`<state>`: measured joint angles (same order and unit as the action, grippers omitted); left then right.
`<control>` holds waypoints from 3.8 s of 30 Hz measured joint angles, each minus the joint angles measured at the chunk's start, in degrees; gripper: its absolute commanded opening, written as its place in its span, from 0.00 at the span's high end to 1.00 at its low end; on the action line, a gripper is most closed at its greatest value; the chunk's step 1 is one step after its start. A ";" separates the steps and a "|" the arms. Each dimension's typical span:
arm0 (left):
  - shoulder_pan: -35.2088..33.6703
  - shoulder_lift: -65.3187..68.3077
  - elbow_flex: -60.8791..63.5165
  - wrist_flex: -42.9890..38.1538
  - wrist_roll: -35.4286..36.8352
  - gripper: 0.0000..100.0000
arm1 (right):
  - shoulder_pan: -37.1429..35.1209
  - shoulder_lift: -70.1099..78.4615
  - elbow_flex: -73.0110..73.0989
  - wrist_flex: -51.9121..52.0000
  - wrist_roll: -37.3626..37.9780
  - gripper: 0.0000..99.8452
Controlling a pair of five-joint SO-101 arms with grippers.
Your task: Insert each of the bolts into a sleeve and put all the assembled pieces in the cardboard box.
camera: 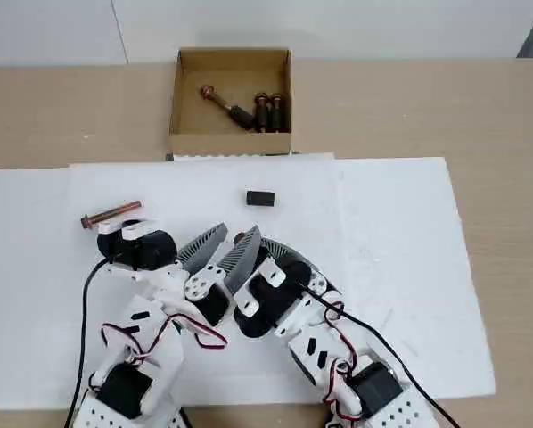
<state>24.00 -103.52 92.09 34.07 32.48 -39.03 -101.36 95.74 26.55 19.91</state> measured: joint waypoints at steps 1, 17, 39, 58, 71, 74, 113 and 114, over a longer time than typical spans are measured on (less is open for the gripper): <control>0.00 0.00 -0.53 0.00 -0.09 0.83 | 0.00 0.00 0.00 0.00 0.00 1.00; -14.68 0.09 2.46 -0.88 -21.89 0.99 | 12.04 0.00 0.00 0.00 -4.40 1.00; -24.62 0.09 4.48 15.74 -25.41 0.99 | 18.73 -0.53 -10.81 25.76 -22.15 1.00; -24.62 0.09 4.48 15.82 -25.41 0.99 | 18.73 56.44 -56.79 21.63 -25.14 1.00; -24.62 0.09 4.48 15.82 -25.41 0.99 | 18.73 100.31 -92.48 10.55 -17.23 1.00; -24.62 0.09 4.48 15.82 -25.41 0.99 | 18.73 108.57 -101.01 10.55 -14.68 1.00; -24.62 0.09 4.48 15.82 -25.41 0.99 | 16.70 147.69 -135.30 6.33 4.48 0.95; -24.62 0.09 4.48 15.82 -25.41 0.99 | 16.70 147.08 -135.65 8.70 4.48 0.95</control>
<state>-0.62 -103.43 96.57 49.89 7.08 -22.33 45.71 -39.91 35.25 24.40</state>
